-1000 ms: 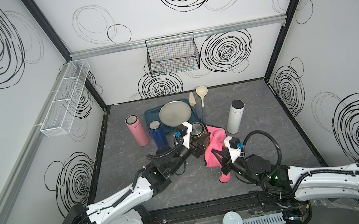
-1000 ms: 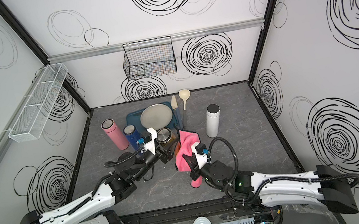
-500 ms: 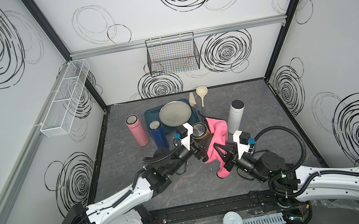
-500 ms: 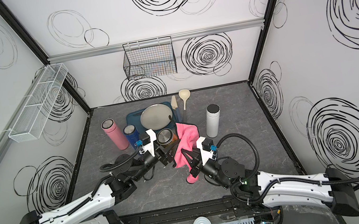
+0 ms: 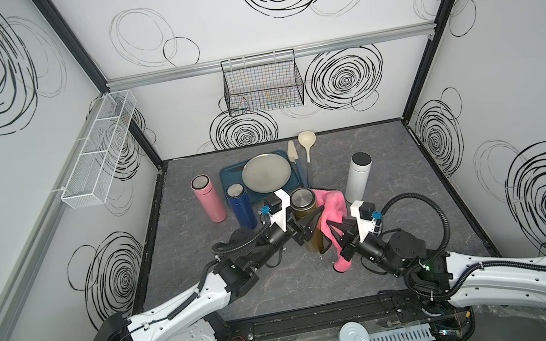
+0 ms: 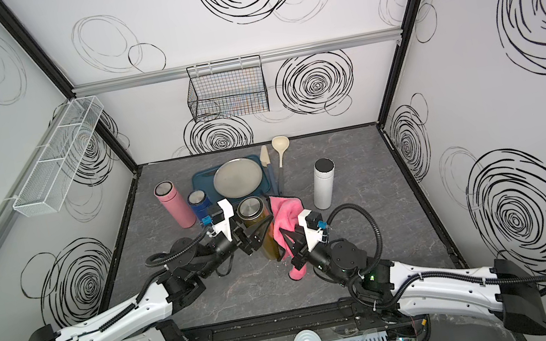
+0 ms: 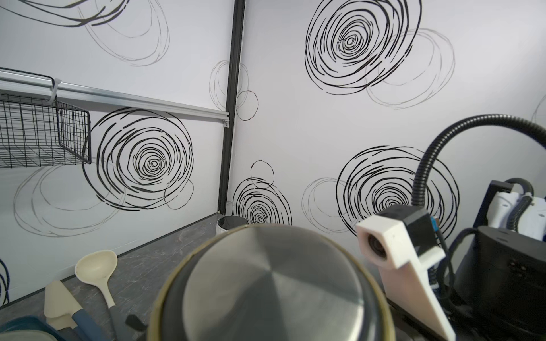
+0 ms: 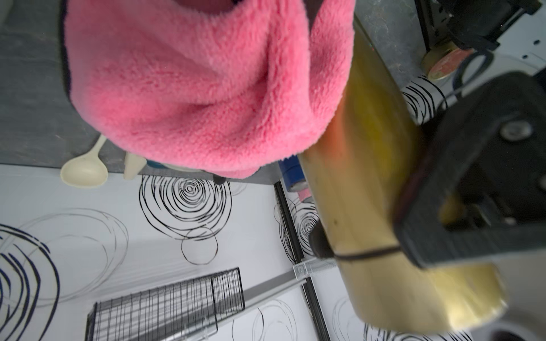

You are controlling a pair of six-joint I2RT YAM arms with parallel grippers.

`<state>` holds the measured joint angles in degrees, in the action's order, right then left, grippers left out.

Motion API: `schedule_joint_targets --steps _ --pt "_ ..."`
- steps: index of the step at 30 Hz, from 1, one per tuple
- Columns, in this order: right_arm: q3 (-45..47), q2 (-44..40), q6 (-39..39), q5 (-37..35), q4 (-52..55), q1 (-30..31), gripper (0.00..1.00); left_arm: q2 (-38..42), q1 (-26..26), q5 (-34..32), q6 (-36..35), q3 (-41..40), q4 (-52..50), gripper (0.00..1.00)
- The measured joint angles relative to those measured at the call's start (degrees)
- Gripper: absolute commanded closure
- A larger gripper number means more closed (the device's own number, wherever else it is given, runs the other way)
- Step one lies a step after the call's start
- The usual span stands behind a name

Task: Wipe the surface of the thermos
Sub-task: Wipe the dirt from the surface of the thermos.

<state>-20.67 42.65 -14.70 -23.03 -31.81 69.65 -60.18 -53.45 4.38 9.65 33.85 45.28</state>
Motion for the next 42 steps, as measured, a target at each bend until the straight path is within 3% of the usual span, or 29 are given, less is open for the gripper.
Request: schedule_joint_targets --steps 7,12,21,27,32,42 --pt "5.2 0.5 -2.2 -0.1 -5.8 -0.1 1.00 0.0 -0.8 1.2 -1.3 -0.2 0.5 1.00" --pt "8.9 0.3 -3.1 -1.0 -2.1 1.1 1.00 -0.3 -2.0 2.7 -5.0 -2.0 1.4 1.00" --pt "-1.9 1.6 2.3 -0.6 1.1 1.8 1.00 -0.3 -2.1 3.8 -13.8 -4.6 9.0 1.00" --pt "1.1 4.1 1.4 -1.2 -4.9 1.9 1.00 -0.5 -2.2 3.6 -16.2 -5.9 10.6 1.00" --pt "4.9 6.4 -0.5 -1.4 -2.3 2.6 1.00 -1.5 -2.5 1.8 -16.7 -6.3 8.4 1.00" --pt "-1.3 0.9 2.3 5.4 1.3 3.5 1.00 -1.6 -2.5 -3.6 -16.0 -5.9 9.6 1.00"
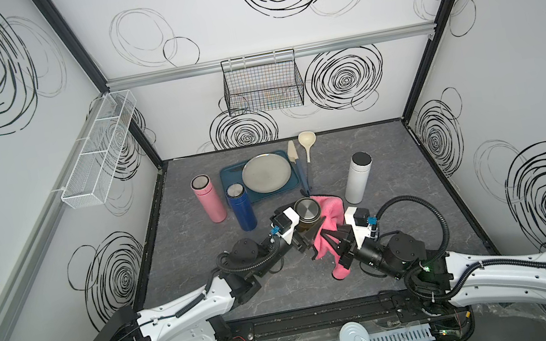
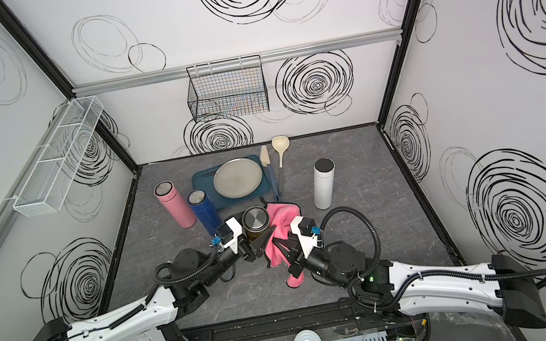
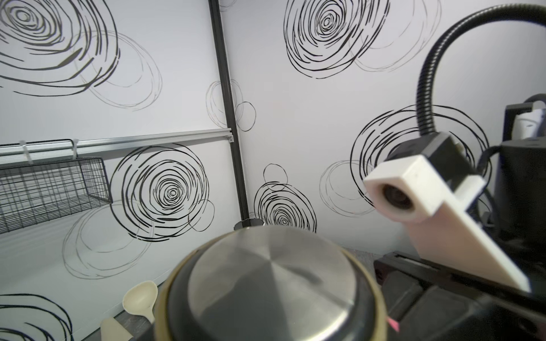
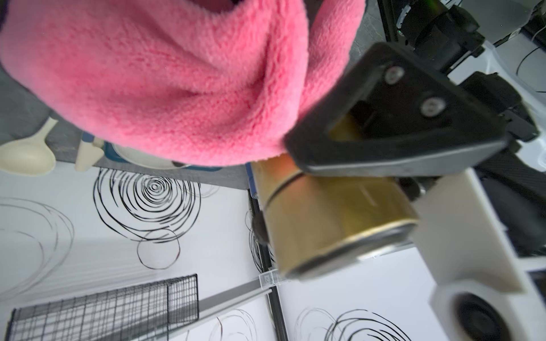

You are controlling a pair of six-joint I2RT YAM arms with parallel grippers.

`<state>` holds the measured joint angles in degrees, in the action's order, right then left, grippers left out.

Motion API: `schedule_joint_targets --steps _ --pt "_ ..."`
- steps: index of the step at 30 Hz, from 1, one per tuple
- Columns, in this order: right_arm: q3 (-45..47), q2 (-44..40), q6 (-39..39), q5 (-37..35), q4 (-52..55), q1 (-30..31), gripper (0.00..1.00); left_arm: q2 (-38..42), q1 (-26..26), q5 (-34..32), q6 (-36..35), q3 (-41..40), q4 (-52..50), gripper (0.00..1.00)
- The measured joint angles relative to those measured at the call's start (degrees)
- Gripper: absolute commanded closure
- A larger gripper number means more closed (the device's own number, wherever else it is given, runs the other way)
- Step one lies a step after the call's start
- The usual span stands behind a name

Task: Wipe the surface of the thermos
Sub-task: Wipe the dirt from the surface of the thermos.

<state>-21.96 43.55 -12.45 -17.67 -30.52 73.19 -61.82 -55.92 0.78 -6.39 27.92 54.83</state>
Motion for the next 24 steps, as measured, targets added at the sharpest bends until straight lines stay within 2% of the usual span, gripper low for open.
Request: schedule_joint_targets --steps 6,11,16,20,24 --pt "-0.1 5.2 0.0 2.3 -3.3 2.6 1.00 0.0 0.0 -4.0 2.0 1.2 -0.6 1.00" --pt "4.5 11.4 -3.0 1.9 -6.0 3.1 1.00 -0.5 -0.1 -3.0 3.4 1.7 -3.0 1.00" --pt "5.7 8.2 -3.8 0.7 -3.8 1.5 1.00 -0.5 -0.2 -2.1 4.4 1.7 -3.7 1.00" --pt "2.3 3.8 -2.9 0.6 -0.3 -0.3 1.00 -0.5 0.3 -2.1 4.9 2.4 -3.8 1.00" --pt "0.7 3.0 -3.1 1.5 -0.6 -2.1 1.00 0.2 0.8 -2.1 5.2 3.1 -3.4 1.00"
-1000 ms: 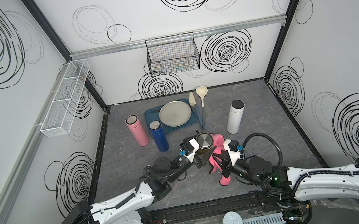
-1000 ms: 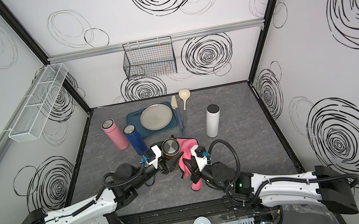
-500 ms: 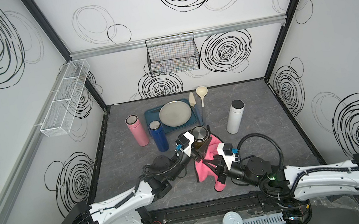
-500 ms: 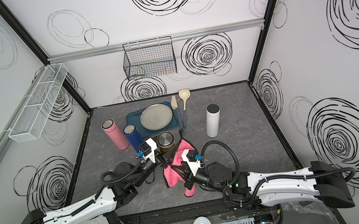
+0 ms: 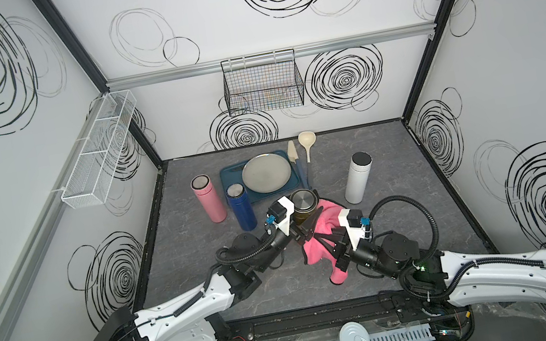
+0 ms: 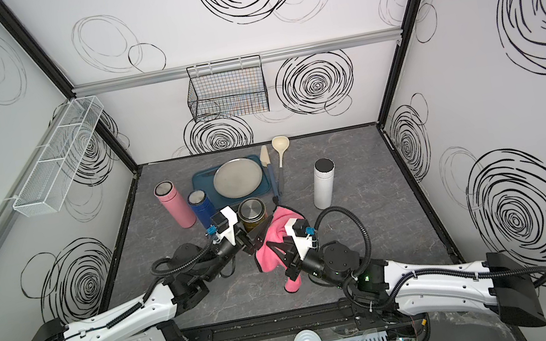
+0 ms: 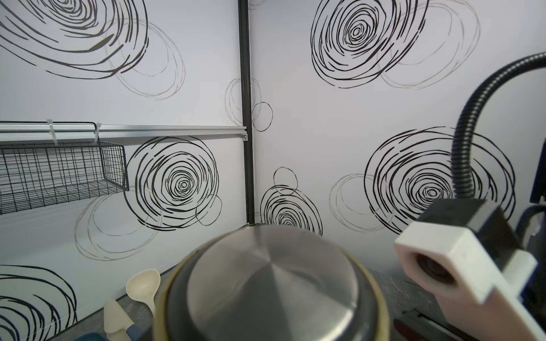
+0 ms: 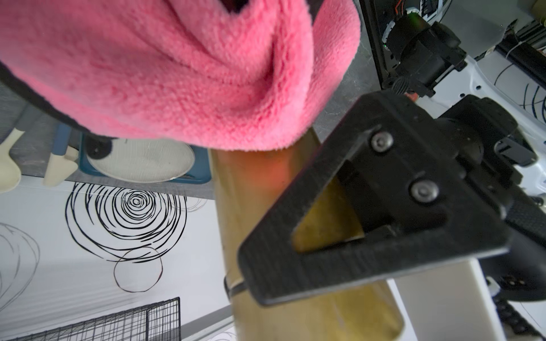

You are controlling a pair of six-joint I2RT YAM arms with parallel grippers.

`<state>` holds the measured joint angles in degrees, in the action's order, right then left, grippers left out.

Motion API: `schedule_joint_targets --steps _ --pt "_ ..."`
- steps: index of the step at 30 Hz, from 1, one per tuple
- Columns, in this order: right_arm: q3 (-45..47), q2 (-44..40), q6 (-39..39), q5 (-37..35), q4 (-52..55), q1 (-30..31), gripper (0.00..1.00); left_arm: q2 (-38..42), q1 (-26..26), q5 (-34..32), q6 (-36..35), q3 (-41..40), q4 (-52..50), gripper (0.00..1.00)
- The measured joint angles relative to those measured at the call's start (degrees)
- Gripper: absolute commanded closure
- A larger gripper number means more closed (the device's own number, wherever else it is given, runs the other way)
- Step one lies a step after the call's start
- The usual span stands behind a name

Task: Wipe the surface of the thermos
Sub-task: Wipe the dirt from the surface of the thermos.

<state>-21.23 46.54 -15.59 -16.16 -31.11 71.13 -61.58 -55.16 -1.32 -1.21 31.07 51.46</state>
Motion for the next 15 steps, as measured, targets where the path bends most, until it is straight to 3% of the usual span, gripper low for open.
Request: schedule_joint_targets --steps 5,9,15 --pt "4.4 1.9 -5.3 0.9 -4.9 -3.2 1.00 0.1 0.5 2.2 -1.1 -0.9 -0.1 1.00" --pt "6.9 1.4 -8.9 1.7 -1.3 -8.0 1.00 -1.1 1.3 9.3 -0.2 -2.3 2.6 1.00" --pt "-1.8 -4.1 -8.6 7.5 3.9 -10.5 1.00 -2.9 2.8 17.4 -0.6 -2.4 5.6 1.00"
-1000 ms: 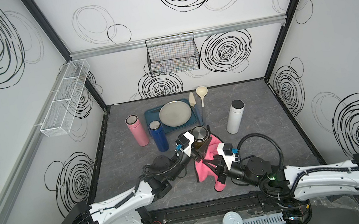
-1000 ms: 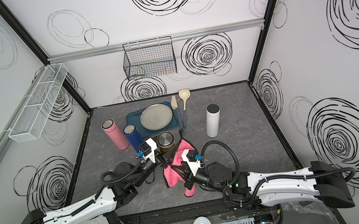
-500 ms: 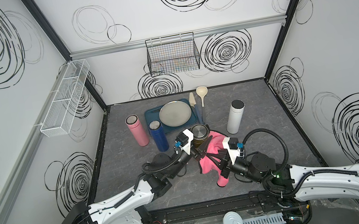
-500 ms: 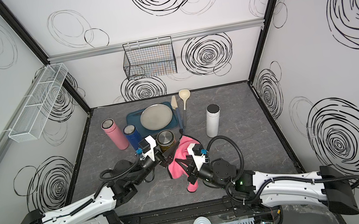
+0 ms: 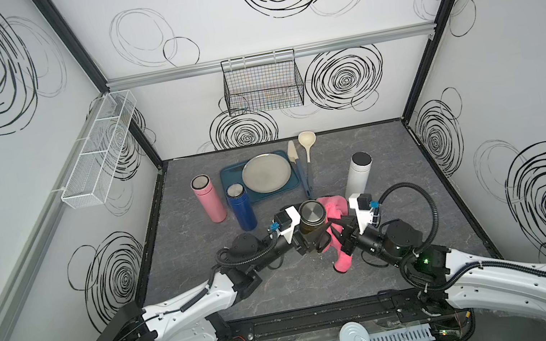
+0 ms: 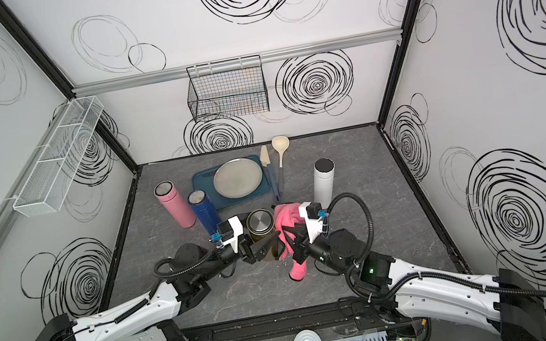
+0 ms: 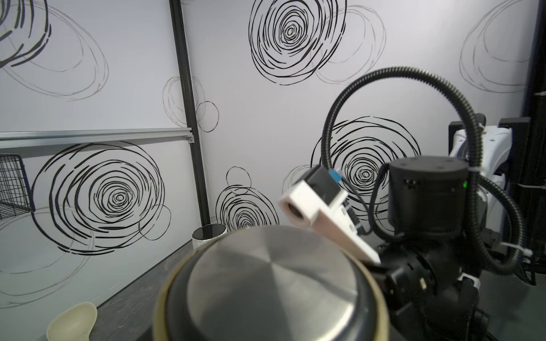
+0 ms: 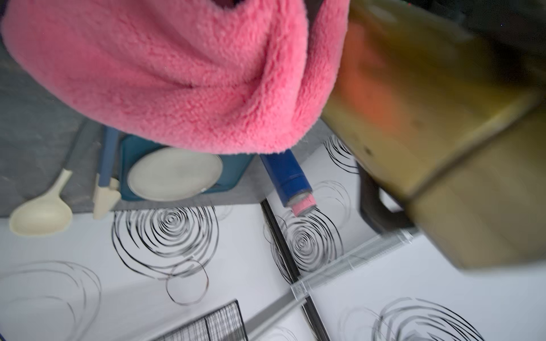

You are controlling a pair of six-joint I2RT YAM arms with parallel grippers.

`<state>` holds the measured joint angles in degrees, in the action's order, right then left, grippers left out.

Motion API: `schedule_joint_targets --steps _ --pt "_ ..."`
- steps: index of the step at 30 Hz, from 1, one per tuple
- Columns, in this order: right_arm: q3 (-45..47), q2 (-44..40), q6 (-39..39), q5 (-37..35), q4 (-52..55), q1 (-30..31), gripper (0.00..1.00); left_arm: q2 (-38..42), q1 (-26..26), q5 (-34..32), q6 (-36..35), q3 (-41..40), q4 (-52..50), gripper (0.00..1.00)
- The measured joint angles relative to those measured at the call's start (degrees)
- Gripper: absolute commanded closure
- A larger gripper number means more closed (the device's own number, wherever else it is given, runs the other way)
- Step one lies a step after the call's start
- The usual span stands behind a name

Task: Wipe the surface of the thermos
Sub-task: Wipe the dirt from the surface of the thermos.

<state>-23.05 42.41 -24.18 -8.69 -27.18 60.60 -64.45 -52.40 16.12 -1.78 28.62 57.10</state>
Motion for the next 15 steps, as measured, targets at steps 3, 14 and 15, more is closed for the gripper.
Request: schedule_joint_targets --steps 3,14,15 --pt "-2.8 -0.7 0.0 2.5 -1.9 -0.4 1.00 0.0 0.1 2.9 -0.9 0.0 1.5 1.00" --pt "9.4 6.7 -4.8 4.9 -6.1 -2.8 1.00 -1.3 -0.3 8.6 -2.7 -0.4 0.9 1.00" --pt "9.2 6.0 -4.6 5.2 -5.6 -2.8 1.00 -1.5 -0.4 8.8 -2.8 -0.4 0.8 1.00"
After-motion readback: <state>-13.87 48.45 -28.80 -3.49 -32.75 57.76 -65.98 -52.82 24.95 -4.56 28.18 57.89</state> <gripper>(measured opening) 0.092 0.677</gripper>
